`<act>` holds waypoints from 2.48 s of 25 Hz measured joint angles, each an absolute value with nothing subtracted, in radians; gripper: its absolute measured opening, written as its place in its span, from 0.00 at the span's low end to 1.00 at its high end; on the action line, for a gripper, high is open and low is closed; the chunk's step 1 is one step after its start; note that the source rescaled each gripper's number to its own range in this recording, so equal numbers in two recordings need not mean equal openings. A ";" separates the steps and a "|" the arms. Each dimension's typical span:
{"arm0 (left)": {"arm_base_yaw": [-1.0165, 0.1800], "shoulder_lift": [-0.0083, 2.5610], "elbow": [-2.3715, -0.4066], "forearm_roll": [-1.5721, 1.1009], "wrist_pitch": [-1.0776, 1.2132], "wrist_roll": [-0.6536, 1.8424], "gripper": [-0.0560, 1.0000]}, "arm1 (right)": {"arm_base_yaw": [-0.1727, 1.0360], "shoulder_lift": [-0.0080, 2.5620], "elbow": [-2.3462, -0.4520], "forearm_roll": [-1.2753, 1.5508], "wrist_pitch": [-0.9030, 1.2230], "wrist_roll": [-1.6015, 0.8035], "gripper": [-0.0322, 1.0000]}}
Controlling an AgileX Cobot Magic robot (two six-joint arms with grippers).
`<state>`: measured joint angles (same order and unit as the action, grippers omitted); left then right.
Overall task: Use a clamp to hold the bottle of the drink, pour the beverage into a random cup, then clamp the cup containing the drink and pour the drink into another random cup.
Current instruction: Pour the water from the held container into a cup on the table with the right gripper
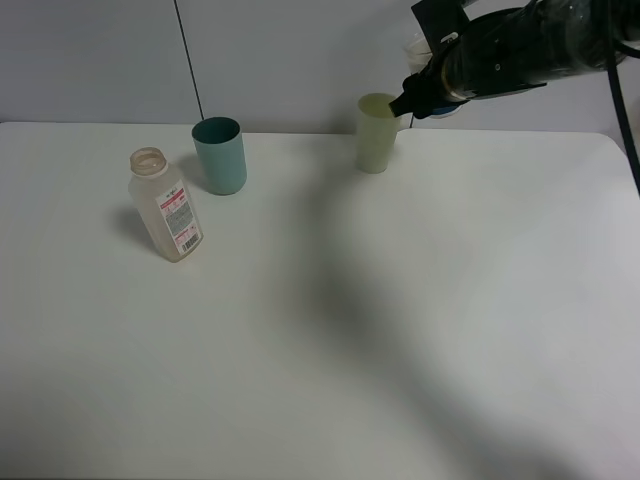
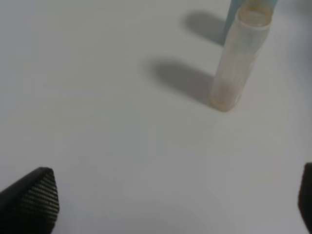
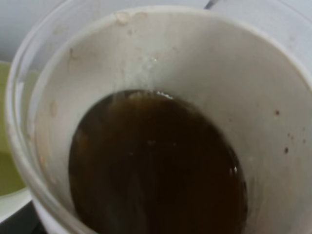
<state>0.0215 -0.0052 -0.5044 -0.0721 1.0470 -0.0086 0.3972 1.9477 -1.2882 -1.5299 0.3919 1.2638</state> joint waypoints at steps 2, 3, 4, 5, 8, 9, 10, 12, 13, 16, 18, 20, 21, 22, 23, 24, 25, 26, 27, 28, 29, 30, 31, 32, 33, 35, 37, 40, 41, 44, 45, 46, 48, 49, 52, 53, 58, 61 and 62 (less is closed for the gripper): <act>0.021 -0.005 -0.504 -0.072 1.047 -0.009 1.00 | 0.407 1.961 -1.306 -1.503 0.412 1.209 0.08; 0.021 -0.005 -0.504 -0.072 1.047 -0.009 1.00 | 0.411 1.968 -1.317 -1.493 0.421 1.184 0.08; 0.021 -0.005 -0.504 -0.072 1.047 -0.009 1.00 | 0.415 1.972 -1.325 -1.484 0.431 1.156 0.08; 0.021 -0.005 -0.504 -0.072 1.047 -0.009 1.00 | 0.421 1.981 -1.335 -1.478 0.441 1.127 0.08; 0.021 -0.005 -0.504 -0.072 1.047 -0.009 1.00 | 0.433 1.986 -1.354 -1.468 0.451 1.069 0.08; 0.021 -0.005 -0.504 -0.072 1.047 -0.009 1.00 | 0.435 1.986 -1.358 -1.467 0.457 1.051 0.08; 0.021 -0.005 -0.504 -0.072 1.047 -0.009 1.00 | 0.436 1.986 -1.362 -1.466 0.464 1.036 0.08; 0.021 -0.005 -0.504 -0.072 1.047 -0.009 1.00 | 0.436 1.986 -1.368 -1.457 0.476 0.998 0.08; 0.021 -0.005 -0.504 -0.072 1.047 -0.009 1.00 | 0.437 1.986 -1.368 -1.453 0.486 0.979 0.08; 0.021 -0.005 -0.504 -0.072 1.047 -0.009 1.00 | 0.437 1.986 -1.369 -1.453 0.521 0.906 0.08; 0.021 -0.005 -0.504 -0.072 1.047 -0.009 1.00 | 0.437 1.991 -1.374 -1.452 0.536 0.880 0.08; 0.021 -0.005 -0.504 -0.072 1.047 -0.009 1.00 | 0.441 2.002 -1.390 -1.449 0.559 0.862 0.08; 0.021 -0.005 -0.504 -0.072 1.047 -0.009 1.00 | 0.444 2.009 -1.397 -1.447 0.572 0.852 0.08; 0.021 -0.005 -0.504 -0.072 1.047 -0.009 1.00 | 0.449 2.016 -1.404 -1.445 0.576 0.840 0.08; 0.021 -0.005 -0.504 -0.072 1.047 -0.009 1.00 | 0.453 2.019 -1.408 -1.445 0.578 0.830 0.08; 0.021 -0.005 -0.504 -0.072 1.047 -0.009 1.00 | 0.457 2.019 -1.409 -1.445 0.578 0.821 0.08; 0.021 -0.005 -0.504 -0.072 1.047 -0.009 1.00 | 0.457 2.019 -1.409 -1.445 0.578 0.821 0.08; 0.021 -0.005 -0.504 -0.072 1.047 -0.009 1.00 | 0.460 2.019 -1.412 -1.444 0.578 0.812 0.08; 0.021 -0.005 -0.504 -0.072 1.047 -0.009 1.00 | 0.463 2.019 -1.417 -1.444 0.578 0.805 0.08; 0.021 -0.005 -0.504 -0.072 1.047 -0.009 1.00 | 0.463 2.019 -1.422 -1.445 0.578 0.801 0.08; 0.021 -0.005 -0.504 -0.072 1.047 -0.009 1.00 | 0.463 2.019 -1.425 -1.445 0.579 0.796 0.08; 0.021 -0.005 -0.504 -0.072 1.047 -0.009 1.00 | 0.463 2.019 -1.427 -1.445 0.581 0.791 0.08; 0.021 -0.005 -0.504 -0.072 1.047 -0.009 1.00 | 0.463 2.019 -1.427 -1.445 0.587 0.782 0.08; 0.021 -0.005 -0.504 -0.072 1.047 -0.009 1.00 | 0.463 2.019 -1.427 -1.445 0.592 0.771 0.08; 0.021 -0.005 -0.504 -0.072 1.047 -0.009 1.00 | 0.463 2.019 -1.427 -1.445 0.599 0.753 0.08; 0.021 -0.005 -0.504 -0.072 1.047 -0.009 1.00 | 0.463 2.019 -1.428 -1.445 0.602 0.721 0.08; 0.021 -0.005 -0.504 -0.072 1.047 -0.009 1.00 | 0.463 2.019 -1.428 -1.445 0.602 0.683 0.08; 0.021 -0.005 -0.504 -0.072 1.047 -0.009 1.00 | 0.463 2.019 -1.428 -1.445 0.610 0.639 0.08; 0.021 -0.005 -0.504 -0.072 1.047 -0.009 1.00 | 0.463 2.019 -1.428 -1.445 0.619 0.626 0.08; 0.021 -0.005 -0.504 -0.072 1.047 -0.009 1.00 | 0.463 2.019 -1.428 -1.453 0.633 0.584 0.08; 0.021 -0.005 -0.504 -0.072 1.047 -0.009 1.00 | 0.463 2.019 -1.428 -1.457 0.638 0.571 0.08; 0.021 -0.005 -0.504 -0.072 1.047 -0.009 1.00 | 0.463 2.019 -1.428 -1.462 0.645 0.561 0.08; 0.021 -0.005 -0.504 -0.072 1.047 -0.009 1.00 | 0.463 2.019 -1.428 -1.480 0.650 0.555 0.08; 0.021 -0.005 -0.504 -0.072 1.047 -0.009 1.00 | 0.463 2.019 -1.428 -1.486 0.651 0.554 0.08; 0.021 -0.005 -0.504 -0.072 1.047 -0.009 1.00 | 0.463 2.019 -1.428 -1.512 0.657 0.552 0.08; 0.021 -0.005 -0.504 -0.072 1.047 -0.009 1.00 | 0.463 2.019 -1.428 -1.519 0.664 0.550 0.08; 0.021 -0.005 -0.504 -0.072 1.047 -0.009 1.00 | 0.463 2.019 -1.428 -1.538 0.671 0.514 0.08; 0.021 -0.005 -0.504 -0.072 1.047 -0.009 1.00 | 0.463 2.019 -1.428 -1.541 0.671 0.509 0.08; 0.021 -0.005 -0.504 -0.072 1.047 -0.009 1.00 | 0.463 2.019 -1.428 -1.542 0.671 0.509 0.08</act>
